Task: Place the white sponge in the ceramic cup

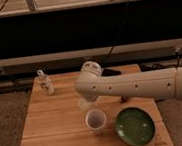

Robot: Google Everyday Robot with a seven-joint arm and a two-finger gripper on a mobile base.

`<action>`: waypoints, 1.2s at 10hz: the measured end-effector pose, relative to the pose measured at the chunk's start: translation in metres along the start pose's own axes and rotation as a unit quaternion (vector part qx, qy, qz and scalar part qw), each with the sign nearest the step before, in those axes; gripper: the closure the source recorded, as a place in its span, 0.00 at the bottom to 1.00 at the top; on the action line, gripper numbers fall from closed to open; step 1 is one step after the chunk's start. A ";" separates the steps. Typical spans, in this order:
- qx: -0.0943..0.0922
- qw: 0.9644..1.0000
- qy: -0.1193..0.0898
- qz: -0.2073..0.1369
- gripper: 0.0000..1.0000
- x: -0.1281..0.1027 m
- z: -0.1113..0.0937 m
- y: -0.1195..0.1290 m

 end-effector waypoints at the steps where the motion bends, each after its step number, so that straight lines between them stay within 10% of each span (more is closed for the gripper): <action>1: 0.003 1.000 0.004 -0.002 1.00 0.005 -0.009 -0.006; 12: -0.029 0.999 0.004 -0.013 1.00 -0.015 -0.035 0.029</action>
